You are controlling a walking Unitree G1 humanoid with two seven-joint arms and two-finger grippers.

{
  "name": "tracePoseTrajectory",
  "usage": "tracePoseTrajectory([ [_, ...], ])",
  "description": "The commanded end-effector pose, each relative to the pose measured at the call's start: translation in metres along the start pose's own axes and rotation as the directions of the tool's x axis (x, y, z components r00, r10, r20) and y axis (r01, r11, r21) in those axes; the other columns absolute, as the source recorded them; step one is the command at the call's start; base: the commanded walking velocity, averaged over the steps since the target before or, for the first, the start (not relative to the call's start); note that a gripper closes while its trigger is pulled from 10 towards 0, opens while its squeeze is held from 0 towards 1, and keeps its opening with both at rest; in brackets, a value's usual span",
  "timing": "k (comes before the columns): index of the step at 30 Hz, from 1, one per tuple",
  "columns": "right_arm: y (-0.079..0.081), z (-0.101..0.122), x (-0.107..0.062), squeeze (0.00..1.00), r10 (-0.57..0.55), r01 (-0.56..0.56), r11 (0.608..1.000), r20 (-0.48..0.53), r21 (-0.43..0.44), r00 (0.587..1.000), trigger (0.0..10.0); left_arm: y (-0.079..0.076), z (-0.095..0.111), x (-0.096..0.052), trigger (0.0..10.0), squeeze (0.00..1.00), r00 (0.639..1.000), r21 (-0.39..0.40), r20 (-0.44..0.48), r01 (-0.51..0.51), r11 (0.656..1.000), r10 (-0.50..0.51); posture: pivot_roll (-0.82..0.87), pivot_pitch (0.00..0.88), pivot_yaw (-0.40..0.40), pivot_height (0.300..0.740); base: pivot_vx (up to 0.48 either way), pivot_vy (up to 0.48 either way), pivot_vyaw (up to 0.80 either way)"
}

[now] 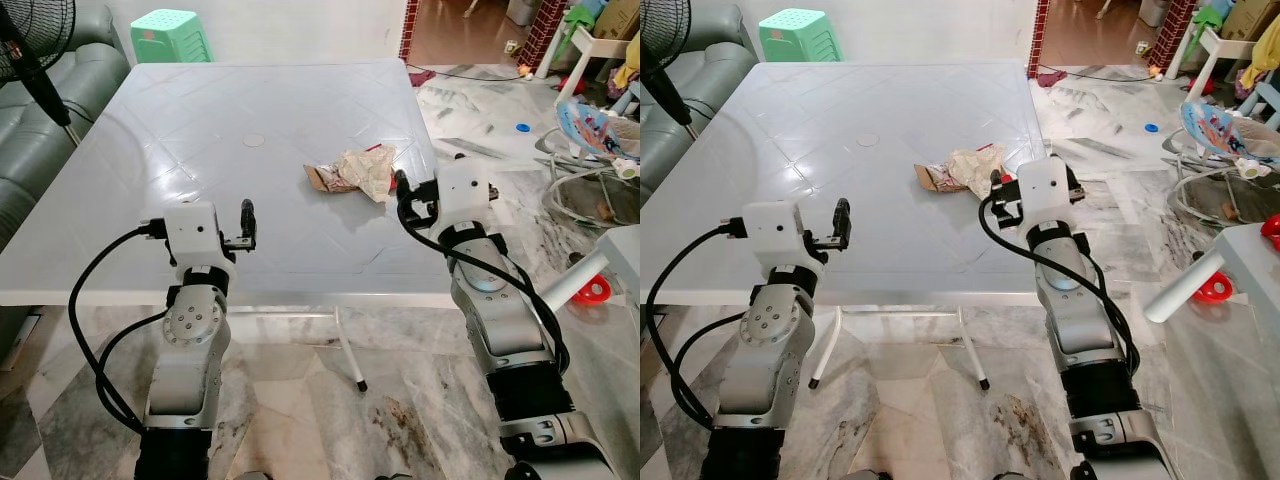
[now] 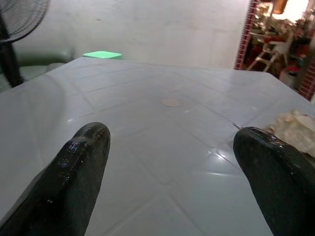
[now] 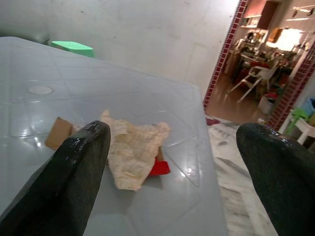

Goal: Picking trash to rubbish bin

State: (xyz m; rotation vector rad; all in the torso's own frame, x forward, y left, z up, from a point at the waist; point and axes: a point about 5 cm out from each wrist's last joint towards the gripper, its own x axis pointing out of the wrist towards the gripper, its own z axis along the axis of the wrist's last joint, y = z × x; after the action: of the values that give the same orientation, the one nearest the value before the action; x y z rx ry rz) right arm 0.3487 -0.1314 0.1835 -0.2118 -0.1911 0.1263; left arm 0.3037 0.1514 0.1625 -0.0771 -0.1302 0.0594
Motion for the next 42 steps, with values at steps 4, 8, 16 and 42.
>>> tracePoseTrajectory([
  [4,0.002,0.003,0.002,0.0,0.029,-0.029,0.999,0.009,0.018,1.0,10.0,-0.004,0.002,-0.003,10.0,0.0,1.0,-0.021,0.013,0.018,1.0,-0.018,0.04,0.087,-0.006,0.74,0.456,0.0,0.0],
  [8,0.005,0.002,0.0,0.0,0.049,-0.049,0.999,0.012,0.018,0.999,10.0,-0.007,0.001,-0.004,10.0,0.0,1.0,-0.033,0.006,0.029,0.999,-0.029,0.04,0.087,-0.006,0.74,0.469,0.0,0.0],
  [16,0.009,0.001,-0.001,0.0,0.077,-0.077,0.997,0.014,0.017,0.997,10.0,-0.008,0.0,-0.004,10.0,0.0,0.999,-0.031,-0.005,0.04,0.999,-0.04,0.03,0.089,-0.004,0.74,0.469,0.0,0.0],
  [42,0.018,-0.001,-0.009,0.0,0.184,-0.184,0.982,0.005,0.051,0.983,10.0,-0.015,-0.018,-0.003,10.0,0.0,0.993,-0.098,-0.11,0.027,0.995,-0.038,0.02,0.091,-0.011,0.74,0.099,0.0,0.0],
])
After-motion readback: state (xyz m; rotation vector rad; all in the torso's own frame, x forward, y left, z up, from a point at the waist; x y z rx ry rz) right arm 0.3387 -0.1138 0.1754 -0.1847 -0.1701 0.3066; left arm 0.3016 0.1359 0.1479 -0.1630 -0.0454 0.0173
